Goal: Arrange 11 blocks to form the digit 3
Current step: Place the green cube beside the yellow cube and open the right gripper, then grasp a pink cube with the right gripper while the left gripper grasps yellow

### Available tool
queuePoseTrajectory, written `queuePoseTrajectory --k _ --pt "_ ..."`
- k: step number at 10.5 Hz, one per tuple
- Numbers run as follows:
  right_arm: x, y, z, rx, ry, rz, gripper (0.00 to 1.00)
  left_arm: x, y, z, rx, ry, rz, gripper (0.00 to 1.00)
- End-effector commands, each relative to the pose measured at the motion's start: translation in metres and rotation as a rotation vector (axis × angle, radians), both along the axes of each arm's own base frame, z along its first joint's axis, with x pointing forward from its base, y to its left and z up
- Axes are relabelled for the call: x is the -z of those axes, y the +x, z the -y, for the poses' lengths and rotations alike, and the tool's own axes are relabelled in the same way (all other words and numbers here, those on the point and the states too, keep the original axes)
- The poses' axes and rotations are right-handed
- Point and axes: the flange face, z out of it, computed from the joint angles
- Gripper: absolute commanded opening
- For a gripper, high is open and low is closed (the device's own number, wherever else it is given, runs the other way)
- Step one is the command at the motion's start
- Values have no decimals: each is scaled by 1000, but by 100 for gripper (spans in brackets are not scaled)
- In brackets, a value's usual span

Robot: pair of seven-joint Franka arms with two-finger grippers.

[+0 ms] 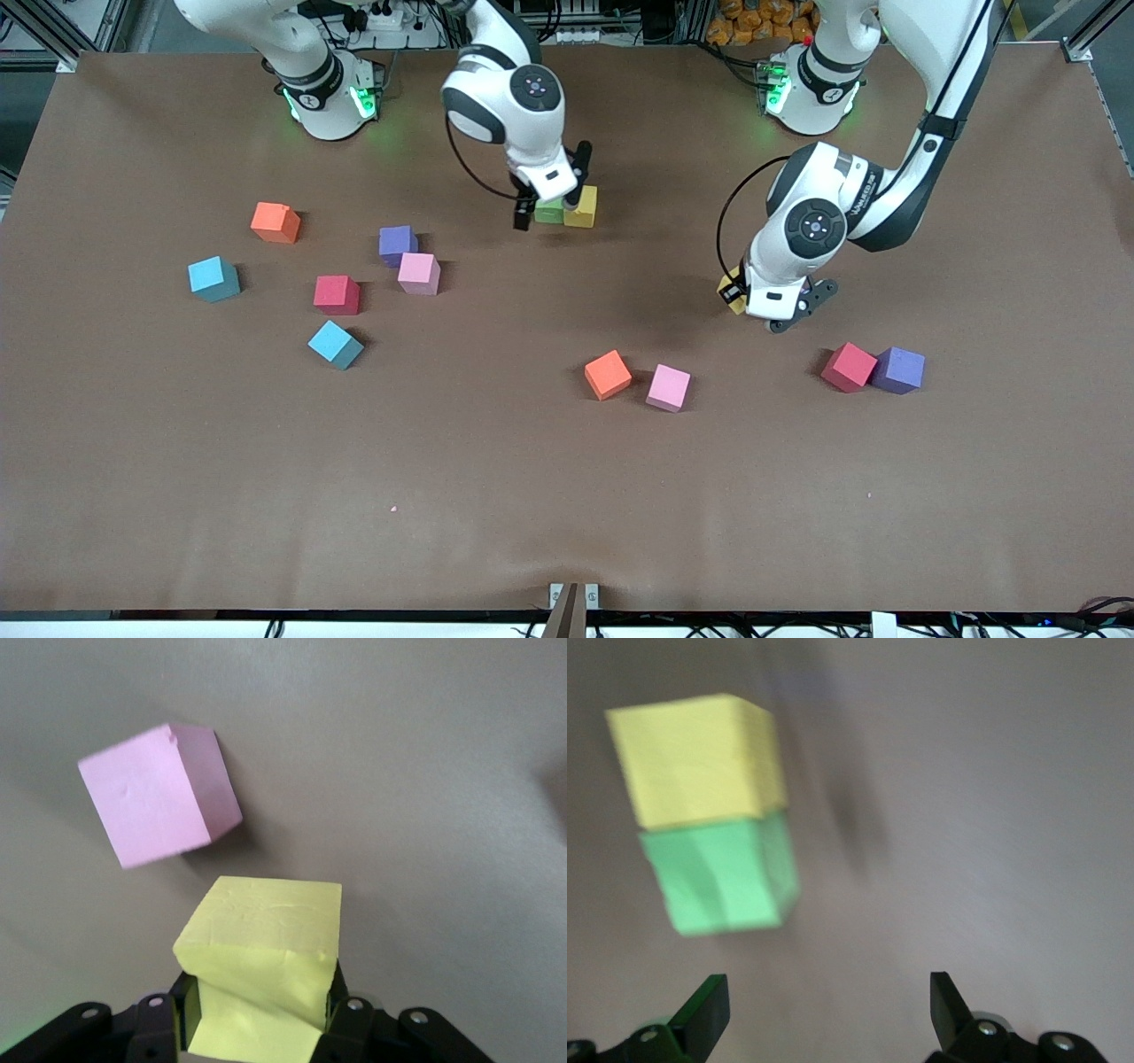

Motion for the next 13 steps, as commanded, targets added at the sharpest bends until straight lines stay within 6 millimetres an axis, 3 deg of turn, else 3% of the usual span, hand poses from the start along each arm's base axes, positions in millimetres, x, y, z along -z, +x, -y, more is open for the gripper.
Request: queuePoseTrajectory --k 1,3,5,6,7,10,13 --pt "-15 43 57 87 -44 21 100 -14 -15 25 -100 12 7 38" --pt "-15 98 114 115 -31 18 100 -17 -27 47 -157 20 9 37" --pt "-4 120 141 123 -24 18 100 -18 -38 61 -221 32 8 37" --pt "0 124 149 25 -19 -5 100 -20 -40 63 -276 35 10 37" --pt "7 130 170 -19 -15 -33 100 -22 -41 66 -305 23 -1 37" --pt "31 117 177 -217 31 -37 100 -24 -45 69 -345 18 -7 38" --pt "46 109 195 -274 26 -83 100 -22 -52 75 -447 44 -7 38"
